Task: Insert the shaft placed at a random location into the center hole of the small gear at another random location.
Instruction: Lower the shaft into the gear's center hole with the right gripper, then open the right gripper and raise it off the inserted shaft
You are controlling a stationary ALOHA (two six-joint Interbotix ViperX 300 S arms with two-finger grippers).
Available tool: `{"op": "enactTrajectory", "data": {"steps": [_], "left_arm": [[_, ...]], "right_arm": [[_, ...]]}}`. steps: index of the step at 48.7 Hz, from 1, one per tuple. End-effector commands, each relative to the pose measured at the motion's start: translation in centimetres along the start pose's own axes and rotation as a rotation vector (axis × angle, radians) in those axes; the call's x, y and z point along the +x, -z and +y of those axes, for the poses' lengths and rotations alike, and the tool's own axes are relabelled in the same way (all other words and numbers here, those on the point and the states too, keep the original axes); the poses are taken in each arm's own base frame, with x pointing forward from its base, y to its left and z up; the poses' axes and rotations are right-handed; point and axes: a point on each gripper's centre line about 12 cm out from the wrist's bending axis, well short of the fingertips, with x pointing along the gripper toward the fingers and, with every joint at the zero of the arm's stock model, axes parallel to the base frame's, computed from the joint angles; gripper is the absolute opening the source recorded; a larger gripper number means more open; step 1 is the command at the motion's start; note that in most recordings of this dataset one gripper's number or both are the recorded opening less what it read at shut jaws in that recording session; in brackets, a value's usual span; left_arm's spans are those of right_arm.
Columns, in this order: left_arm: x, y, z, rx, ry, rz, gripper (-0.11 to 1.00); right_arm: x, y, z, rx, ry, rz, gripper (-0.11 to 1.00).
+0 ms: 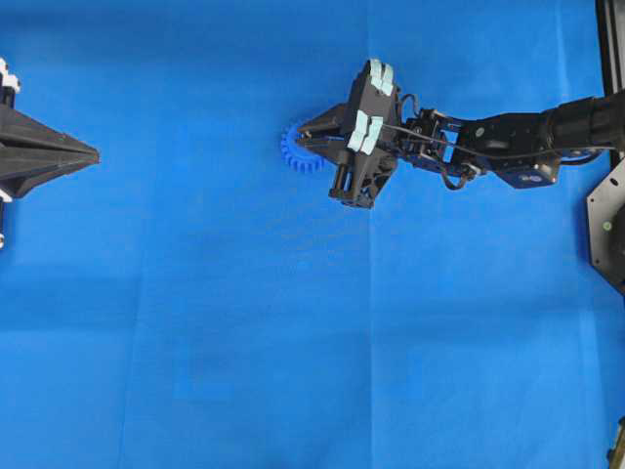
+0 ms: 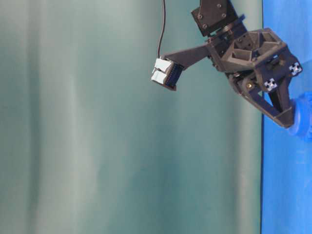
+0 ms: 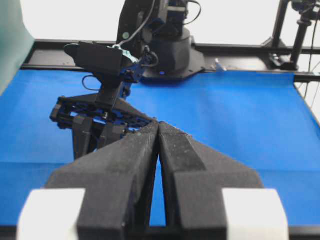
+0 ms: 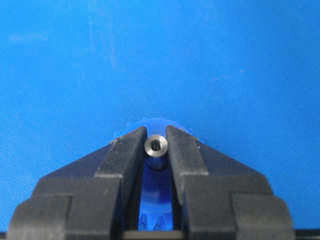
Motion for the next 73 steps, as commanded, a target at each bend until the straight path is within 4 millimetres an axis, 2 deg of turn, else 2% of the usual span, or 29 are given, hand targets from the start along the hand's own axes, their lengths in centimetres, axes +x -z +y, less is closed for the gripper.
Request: {"op": "enactTrajectory", "data": {"steps": [1, 23, 27, 33, 41, 44, 55, 73], "left_arm": [[0.1, -0.4, 0.0, 0.000, -0.001, -0.012, 0.00], [0.1, -0.4, 0.0, 0.002, -0.001, -0.011, 0.00], [0.1, -0.4, 0.0, 0.002, -0.001, -0.012, 0.00], [0.1, -0.4, 0.0, 0.002, -0.001, -0.011, 0.00], [0.1, -0.5, 0.0, 0.002, -0.001, -0.014, 0.00], [0.1, -0.4, 0.0, 0.003, -0.001, -0.012, 0.00], [0.1, -0.4, 0.0, 0.002, -0.001, -0.012, 0.00], [0.1, -0.5, 0.0, 0.003, -0.001, -0.015, 0.00]], "right_arm": [[0.0, -1.2, 0.3, -0.001, -0.006, -0.038, 0.03], [-0.1, -0.8, 0.3, 0.002, -0.005, -0.009, 0.03], [-0.1, -0.8, 0.3, 0.004, -0.005, -0.009, 0.08], [-0.1, -1.0, 0.3, 0.004, -0.006, -0.012, 0.30], [-0.5, -1.6, 0.6, 0.005, -0.014, -0.029, 0.74], [-0.8, -2.0, 0.7, 0.004, -0.018, -0.039, 0.81], [-2.4, -4.0, 1.1, 0.007, -0.031, -0.083, 0.77], [-7.1, -9.6, 1.7, -0.012, -0.062, -0.150, 0.76]]}}
